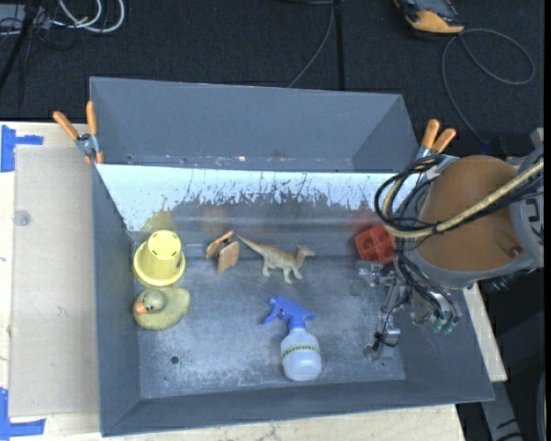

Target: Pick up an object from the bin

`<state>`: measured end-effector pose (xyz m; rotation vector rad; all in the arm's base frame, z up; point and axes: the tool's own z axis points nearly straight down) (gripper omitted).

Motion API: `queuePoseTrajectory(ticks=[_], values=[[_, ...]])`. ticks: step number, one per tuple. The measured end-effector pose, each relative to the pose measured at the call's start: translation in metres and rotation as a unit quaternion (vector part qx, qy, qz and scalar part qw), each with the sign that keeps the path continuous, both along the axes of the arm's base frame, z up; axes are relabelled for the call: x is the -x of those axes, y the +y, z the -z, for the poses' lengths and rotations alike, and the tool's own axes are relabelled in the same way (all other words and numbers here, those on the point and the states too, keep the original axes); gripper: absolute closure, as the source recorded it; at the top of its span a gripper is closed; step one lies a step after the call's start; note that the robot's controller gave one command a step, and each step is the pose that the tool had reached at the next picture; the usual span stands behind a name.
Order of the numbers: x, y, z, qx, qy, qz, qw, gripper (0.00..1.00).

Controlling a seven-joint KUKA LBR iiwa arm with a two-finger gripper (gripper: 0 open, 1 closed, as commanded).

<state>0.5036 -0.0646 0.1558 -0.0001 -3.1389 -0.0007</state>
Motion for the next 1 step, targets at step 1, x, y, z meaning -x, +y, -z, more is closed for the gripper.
queuePoseTrajectory(ticks=[1], values=[[0.0077,0.0227,0.022,0.001,-0.0023,-0.034,0.9994,0.0]])
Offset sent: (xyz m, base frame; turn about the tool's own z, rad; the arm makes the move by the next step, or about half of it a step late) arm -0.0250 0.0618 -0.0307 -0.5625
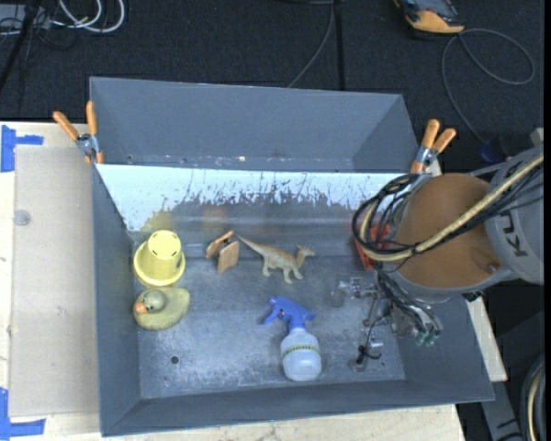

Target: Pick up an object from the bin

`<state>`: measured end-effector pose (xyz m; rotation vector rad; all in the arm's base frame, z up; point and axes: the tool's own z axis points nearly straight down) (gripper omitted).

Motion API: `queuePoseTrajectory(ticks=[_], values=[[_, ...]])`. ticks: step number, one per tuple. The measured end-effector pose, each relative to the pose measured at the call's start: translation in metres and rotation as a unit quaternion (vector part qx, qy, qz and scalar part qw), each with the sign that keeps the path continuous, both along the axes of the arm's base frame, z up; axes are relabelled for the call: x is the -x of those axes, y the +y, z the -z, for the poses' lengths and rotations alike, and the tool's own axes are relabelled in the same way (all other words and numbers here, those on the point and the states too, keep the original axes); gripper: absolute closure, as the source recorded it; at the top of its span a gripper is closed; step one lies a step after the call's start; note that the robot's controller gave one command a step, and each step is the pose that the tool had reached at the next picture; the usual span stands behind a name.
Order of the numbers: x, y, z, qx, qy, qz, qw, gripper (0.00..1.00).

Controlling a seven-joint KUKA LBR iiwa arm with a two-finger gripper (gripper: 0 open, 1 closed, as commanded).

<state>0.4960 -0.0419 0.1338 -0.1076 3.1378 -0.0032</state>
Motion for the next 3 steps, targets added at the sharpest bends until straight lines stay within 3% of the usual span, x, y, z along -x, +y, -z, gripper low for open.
queuePoseTrajectory(ticks=[1,2,3], values=[[0.013,0.034,0.019,-0.003,0.0055,-0.179,0.9839,0.0],[0.027,0.074,-0.002,0.0,0.0025,-0.243,0.9701,0.0],[0.009,0.074,0.056,-0.002,0.0016,-0.294,0.9557,0.0]])
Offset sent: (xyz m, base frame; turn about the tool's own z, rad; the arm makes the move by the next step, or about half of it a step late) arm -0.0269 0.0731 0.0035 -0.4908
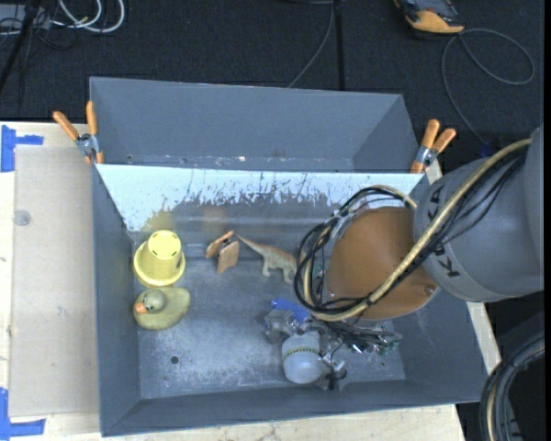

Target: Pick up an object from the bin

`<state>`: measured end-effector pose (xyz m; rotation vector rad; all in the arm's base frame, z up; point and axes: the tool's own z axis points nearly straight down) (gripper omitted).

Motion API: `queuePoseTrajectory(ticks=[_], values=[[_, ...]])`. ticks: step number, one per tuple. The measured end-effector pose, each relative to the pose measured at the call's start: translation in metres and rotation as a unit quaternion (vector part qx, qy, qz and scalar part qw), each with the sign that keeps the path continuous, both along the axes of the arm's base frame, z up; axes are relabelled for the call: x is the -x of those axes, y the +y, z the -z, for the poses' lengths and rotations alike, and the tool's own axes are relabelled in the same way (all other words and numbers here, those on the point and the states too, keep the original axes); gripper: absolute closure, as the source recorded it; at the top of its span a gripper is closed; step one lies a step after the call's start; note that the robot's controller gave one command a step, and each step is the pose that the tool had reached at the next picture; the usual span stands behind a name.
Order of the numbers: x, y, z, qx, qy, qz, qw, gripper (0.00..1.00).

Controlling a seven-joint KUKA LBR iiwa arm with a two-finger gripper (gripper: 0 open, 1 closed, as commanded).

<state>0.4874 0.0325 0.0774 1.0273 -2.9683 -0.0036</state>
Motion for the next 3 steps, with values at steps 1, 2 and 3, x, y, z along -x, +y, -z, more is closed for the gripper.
queuePoseTrajectory(ticks=[1,2,3], values=[[0.0015,-0.0146,0.0105,0.0,-0.0053,-0.178,0.984,1.0],[0.0028,-0.0169,0.007,0.001,-0.0043,-0.19,0.9817,1.0],[0.0043,-0.0172,0.002,0.0,-0.0011,-0.188,0.9821,1.0]])
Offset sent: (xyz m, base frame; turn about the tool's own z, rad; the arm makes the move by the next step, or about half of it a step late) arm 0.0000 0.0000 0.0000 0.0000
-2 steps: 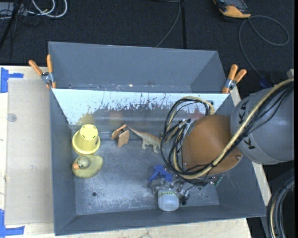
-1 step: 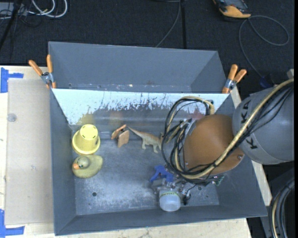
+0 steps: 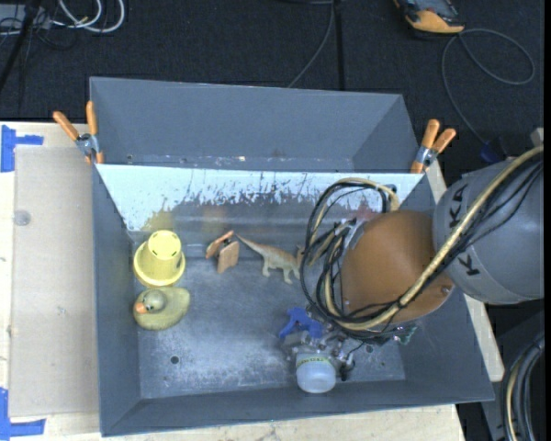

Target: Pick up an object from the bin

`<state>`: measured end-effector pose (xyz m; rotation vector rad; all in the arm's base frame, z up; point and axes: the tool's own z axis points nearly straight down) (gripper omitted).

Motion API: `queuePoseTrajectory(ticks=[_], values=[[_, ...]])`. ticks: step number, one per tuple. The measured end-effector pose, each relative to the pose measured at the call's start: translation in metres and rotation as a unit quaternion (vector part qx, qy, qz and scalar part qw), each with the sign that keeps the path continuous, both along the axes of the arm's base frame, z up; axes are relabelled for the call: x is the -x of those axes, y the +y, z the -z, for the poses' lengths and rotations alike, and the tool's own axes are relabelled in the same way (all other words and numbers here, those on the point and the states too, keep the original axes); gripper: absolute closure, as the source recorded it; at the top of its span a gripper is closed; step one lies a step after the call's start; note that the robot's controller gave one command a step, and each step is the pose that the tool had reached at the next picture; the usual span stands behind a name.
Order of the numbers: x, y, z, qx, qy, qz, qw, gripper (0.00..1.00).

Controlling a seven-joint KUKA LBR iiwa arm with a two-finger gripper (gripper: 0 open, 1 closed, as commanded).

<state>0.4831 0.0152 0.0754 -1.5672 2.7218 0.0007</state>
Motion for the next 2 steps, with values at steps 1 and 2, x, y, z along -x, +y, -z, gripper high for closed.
queuePoseTrajectory(ticks=[1,2], values=[[0.003,0.001,-0.021,0.0,0.0047,0.001,1.0,1.0],[0.002,0.001,-0.044,0.0,0.0033,0.001,1.0,1.0]])
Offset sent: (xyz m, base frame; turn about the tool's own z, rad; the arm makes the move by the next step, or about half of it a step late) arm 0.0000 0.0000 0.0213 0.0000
